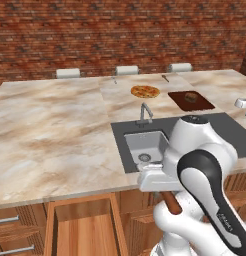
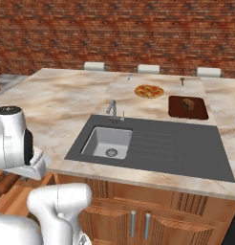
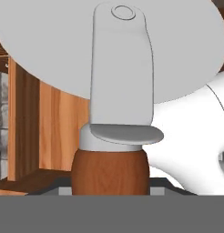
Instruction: Take the pizza cutter from the drawer on the left and place it on the dining counter for cutting.
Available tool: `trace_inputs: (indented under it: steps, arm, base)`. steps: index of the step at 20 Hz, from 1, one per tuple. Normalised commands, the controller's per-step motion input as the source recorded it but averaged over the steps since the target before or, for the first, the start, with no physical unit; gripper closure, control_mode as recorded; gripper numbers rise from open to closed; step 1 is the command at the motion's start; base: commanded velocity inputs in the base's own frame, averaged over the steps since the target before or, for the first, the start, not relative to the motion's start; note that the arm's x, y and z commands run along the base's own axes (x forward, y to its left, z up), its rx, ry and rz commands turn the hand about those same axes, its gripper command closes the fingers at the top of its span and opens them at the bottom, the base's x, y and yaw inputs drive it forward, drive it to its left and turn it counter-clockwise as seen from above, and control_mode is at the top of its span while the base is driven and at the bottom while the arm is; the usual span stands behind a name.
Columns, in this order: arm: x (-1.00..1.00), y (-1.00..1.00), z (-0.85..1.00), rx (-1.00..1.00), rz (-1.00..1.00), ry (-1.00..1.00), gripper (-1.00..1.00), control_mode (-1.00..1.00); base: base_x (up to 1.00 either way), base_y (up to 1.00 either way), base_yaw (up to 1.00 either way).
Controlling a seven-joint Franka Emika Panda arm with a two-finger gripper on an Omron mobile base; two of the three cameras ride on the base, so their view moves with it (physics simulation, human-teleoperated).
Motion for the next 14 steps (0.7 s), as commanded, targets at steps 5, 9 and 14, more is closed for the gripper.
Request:
trace_inputs:
  steps: [5,9,14]
  arm:
    - [0.16,-0.70,0.14,0.00,-0.01,0.00,1.00,-1.00]
    - [0.26,-0.74,0.00,0.00,0.00,0.00,1.00,-1.00]
    - [0.34,-0.55,0.00,0.00,0.00,0.00,1.00,-1.00]
  base:
    - [0.00,0.00,0.00]
    - [0.00,0.00,0.00]
    - [0.00,0.00,0.00]
